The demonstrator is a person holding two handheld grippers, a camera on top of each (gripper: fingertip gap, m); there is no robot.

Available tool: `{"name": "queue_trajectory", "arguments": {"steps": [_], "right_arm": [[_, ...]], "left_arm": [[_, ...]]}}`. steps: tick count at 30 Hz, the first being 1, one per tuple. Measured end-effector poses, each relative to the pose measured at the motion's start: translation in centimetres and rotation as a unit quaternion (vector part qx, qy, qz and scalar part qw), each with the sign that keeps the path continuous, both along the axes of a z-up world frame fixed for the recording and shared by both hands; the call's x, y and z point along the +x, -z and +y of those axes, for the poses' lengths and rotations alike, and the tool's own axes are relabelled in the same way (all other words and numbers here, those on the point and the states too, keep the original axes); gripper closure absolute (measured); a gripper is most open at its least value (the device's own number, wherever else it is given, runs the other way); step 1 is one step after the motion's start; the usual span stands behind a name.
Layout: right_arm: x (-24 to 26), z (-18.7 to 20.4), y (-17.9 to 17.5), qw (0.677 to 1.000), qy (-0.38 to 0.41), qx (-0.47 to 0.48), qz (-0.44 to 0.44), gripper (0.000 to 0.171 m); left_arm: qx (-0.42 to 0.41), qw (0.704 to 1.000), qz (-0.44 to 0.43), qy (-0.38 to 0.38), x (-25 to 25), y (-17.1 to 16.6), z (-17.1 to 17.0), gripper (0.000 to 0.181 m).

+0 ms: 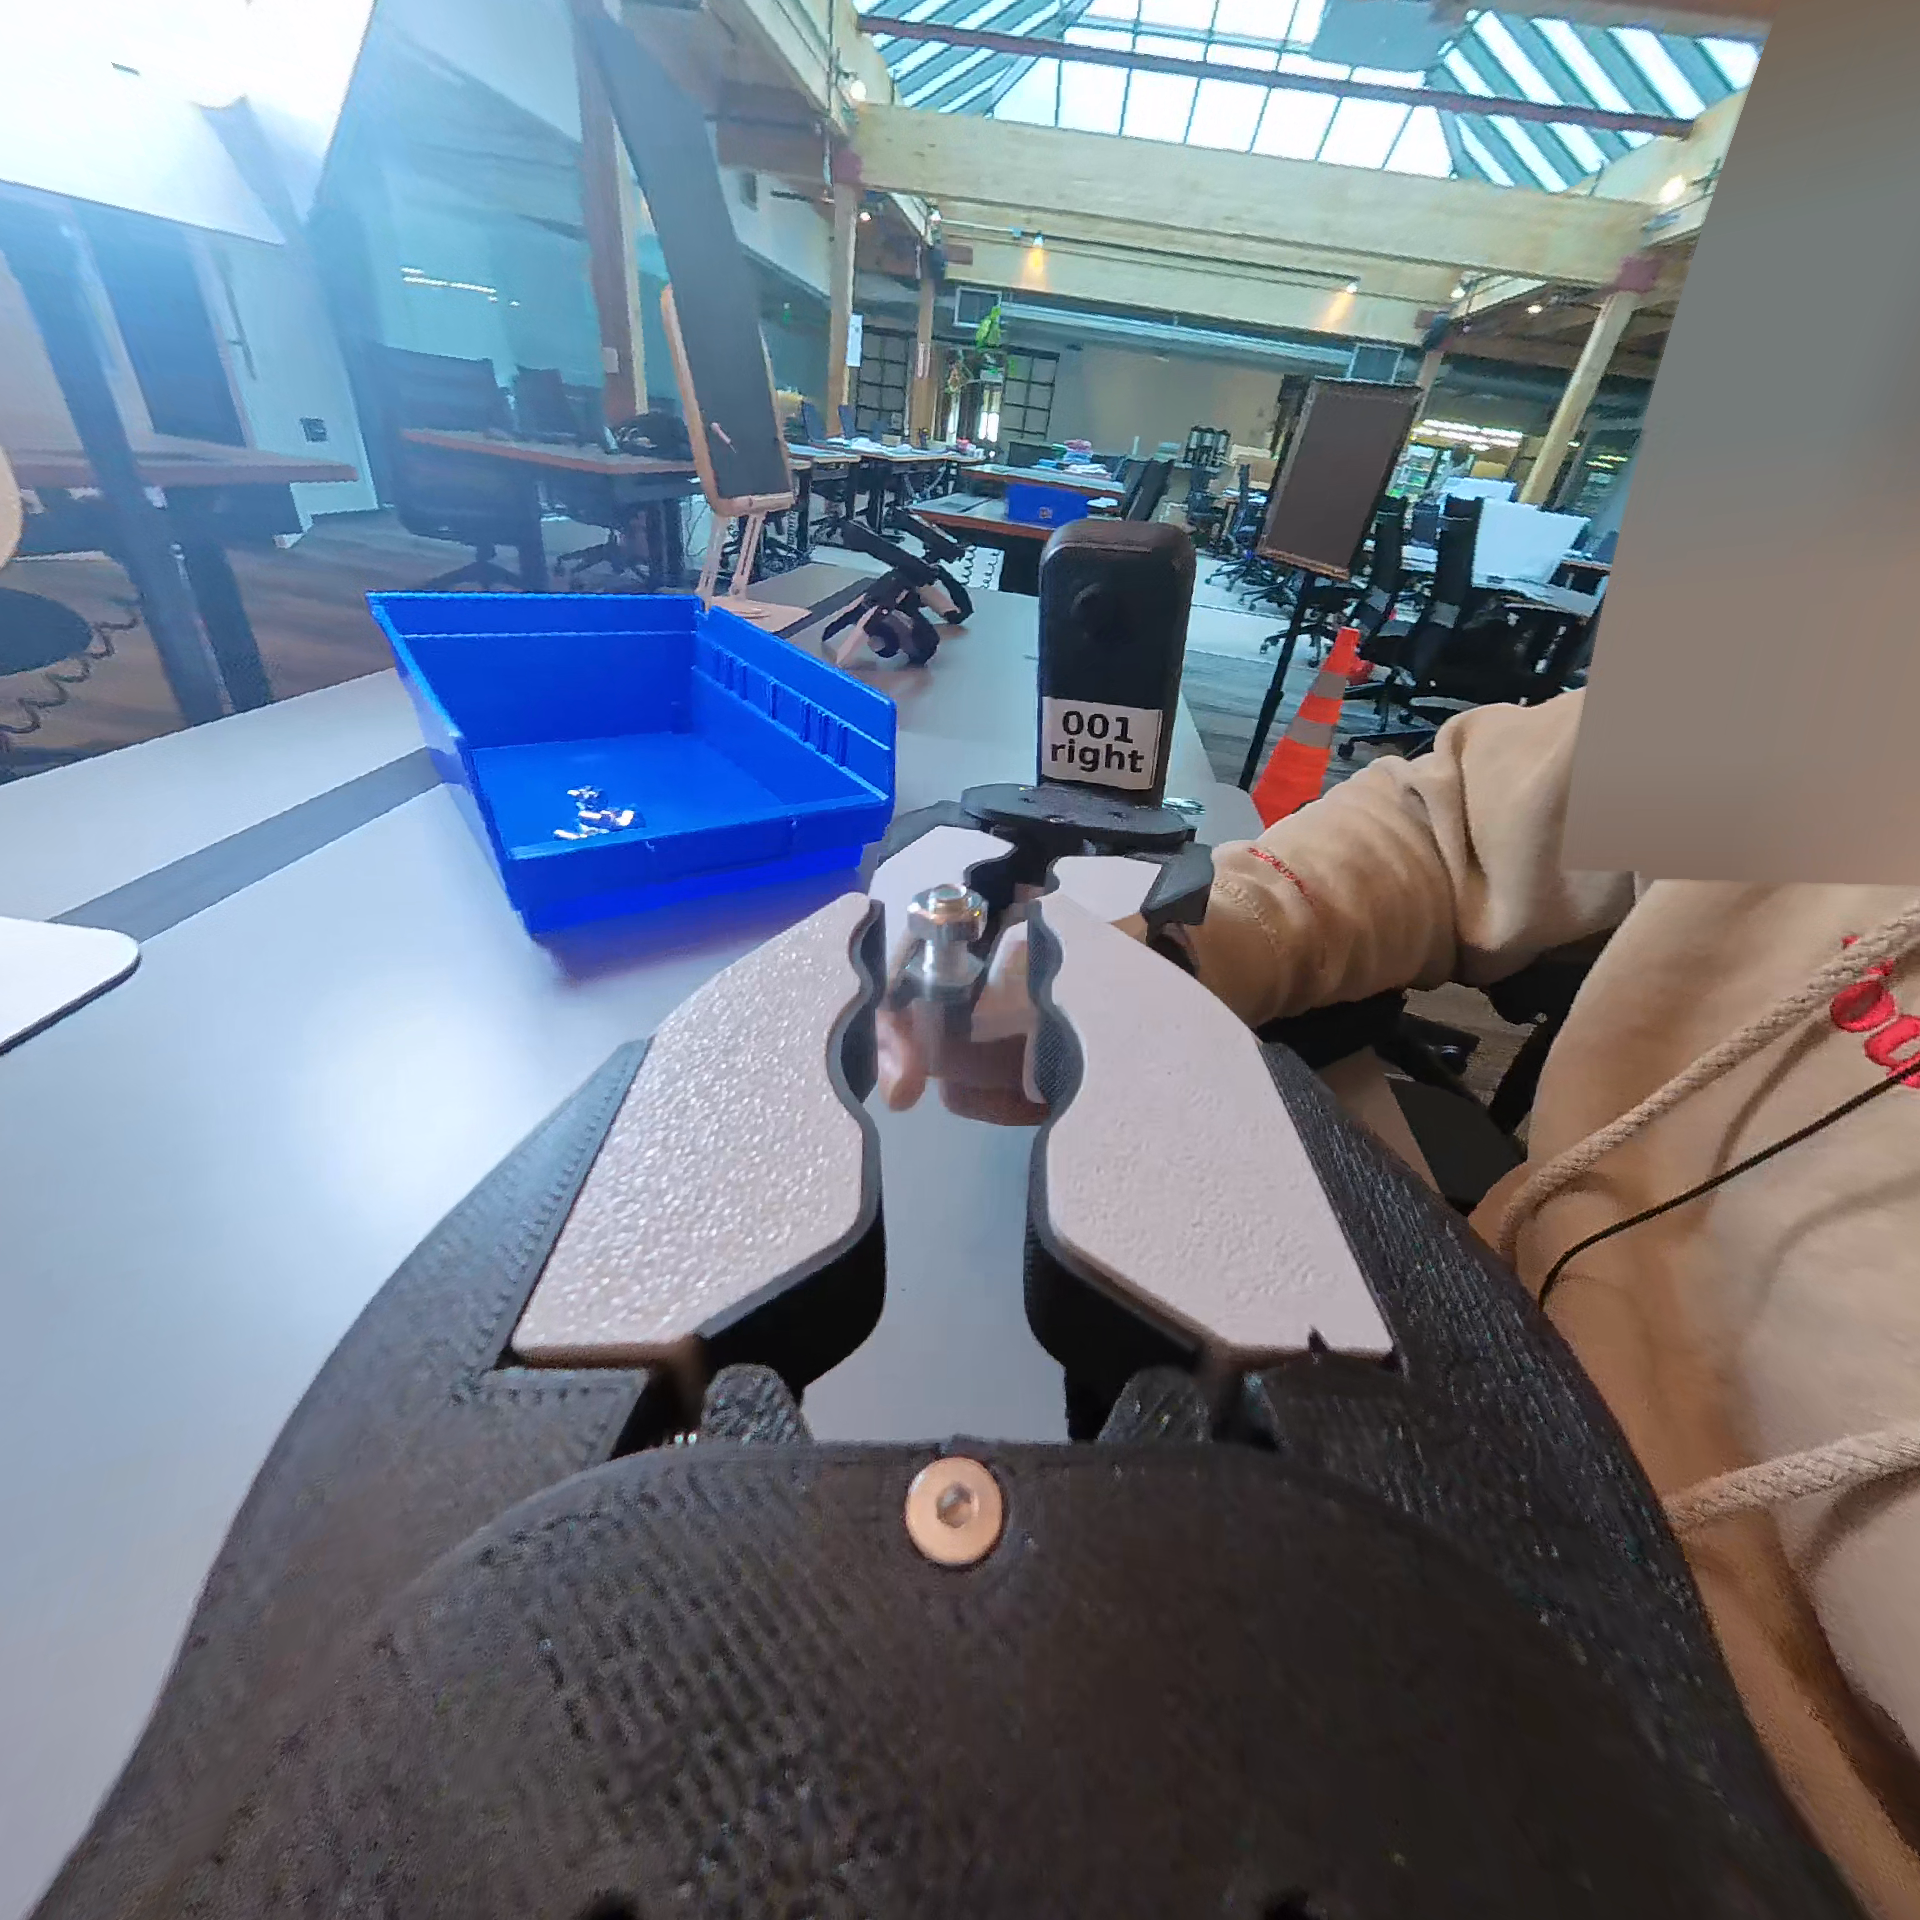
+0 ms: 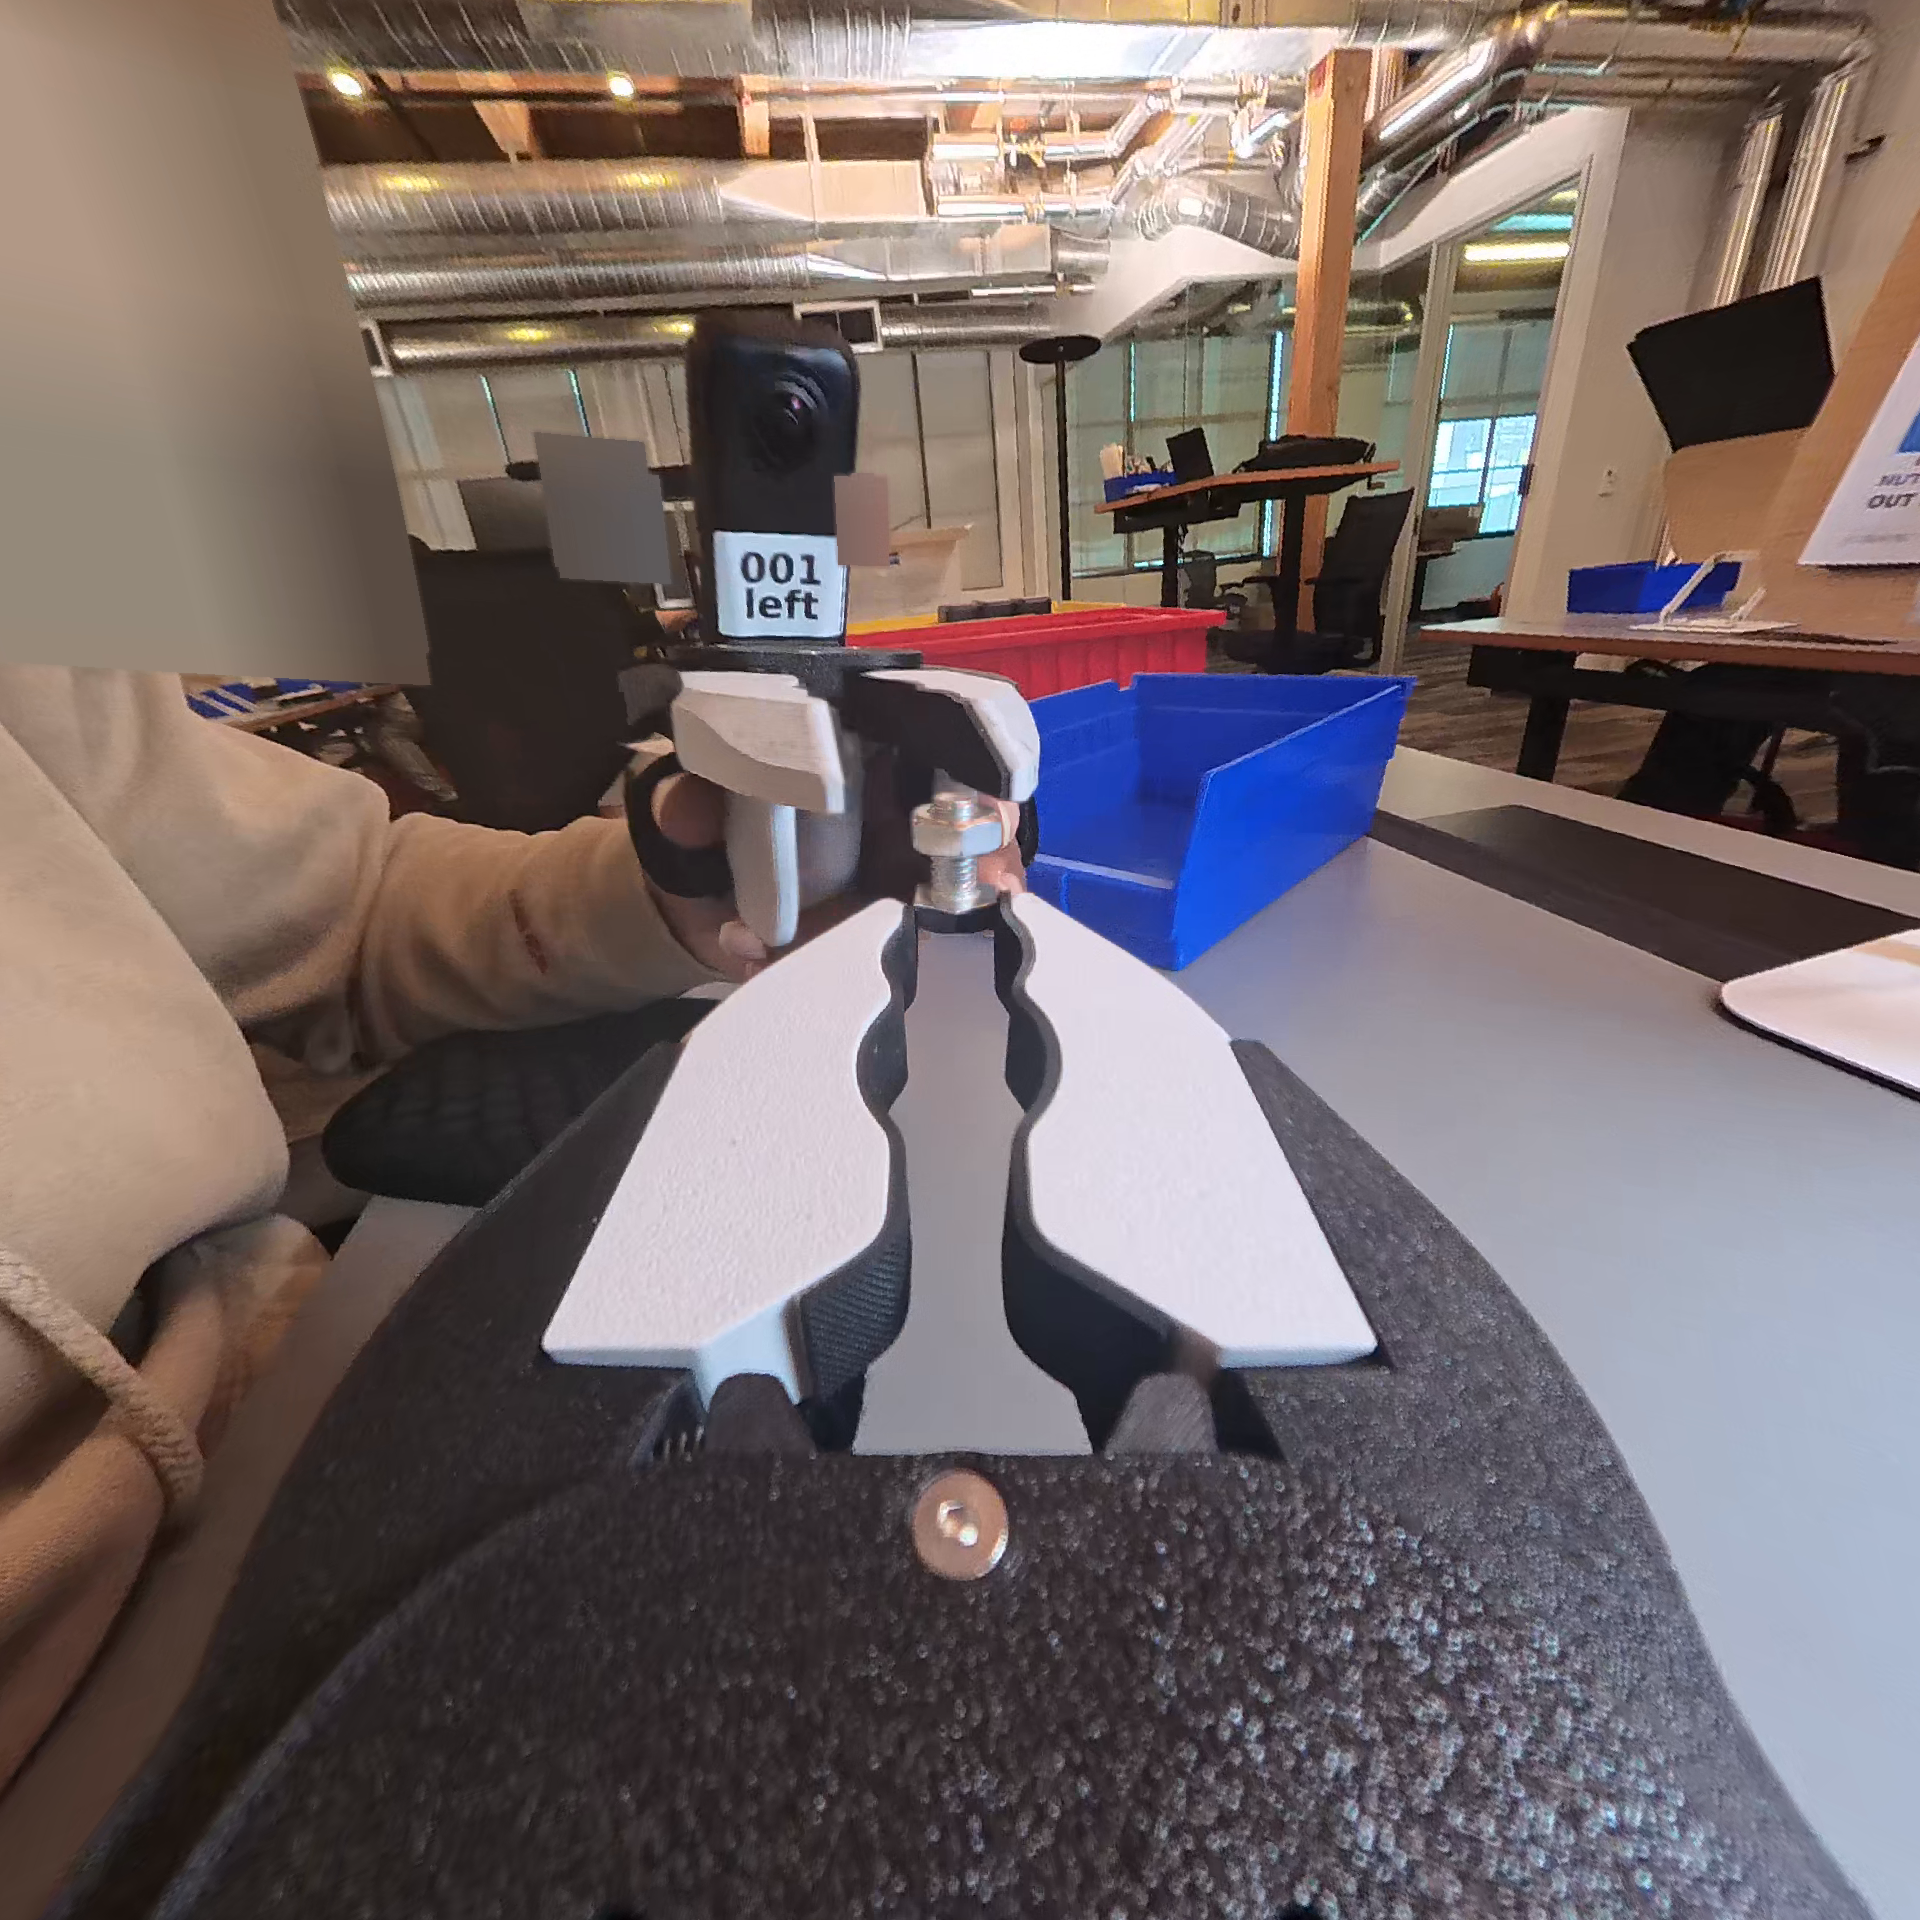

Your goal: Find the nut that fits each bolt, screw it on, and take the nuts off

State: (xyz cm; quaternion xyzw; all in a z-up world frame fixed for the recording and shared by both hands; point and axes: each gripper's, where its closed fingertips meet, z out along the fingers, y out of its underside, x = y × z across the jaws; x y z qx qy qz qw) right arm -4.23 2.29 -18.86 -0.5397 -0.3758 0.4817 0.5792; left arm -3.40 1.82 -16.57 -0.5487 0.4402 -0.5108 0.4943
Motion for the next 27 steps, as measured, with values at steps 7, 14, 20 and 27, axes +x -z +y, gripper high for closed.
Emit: {"name": "queue_trajectory", "arguments": {"steps": [7, 14, 20, 27], "right_arm": [[0.4, -0.2, -0.9, 1.0, -0.007, 0.005, 0.023, 0.157], [-0.1, -0.2, -0.2, 1.0, -0.005, 0.003, 0.002, 0.157], [0.3, -0.1, -0.9, 1.0, -0.01, 0.002, 0.021, 0.157], [-0.2, 0.1, -0.2, 1.0, -0.005, -0.004, 0.002, 0.157]], "left_arm": [[-0.022, 0.996, 0.031, -0.076, -1.4, 1.3, 3.2, 0.178], [0.006, 1.0, 0.02, -0.019, 0.1, 0.6, 0.5, 0.156], [-0.023, 0.997, 0.024, -0.072, -1.5, 1.1, 3.2, 0.177], [0.013, 0.999, 0.026, -0.027, -0.1, 0.7, 0.8, 0.156]]}}
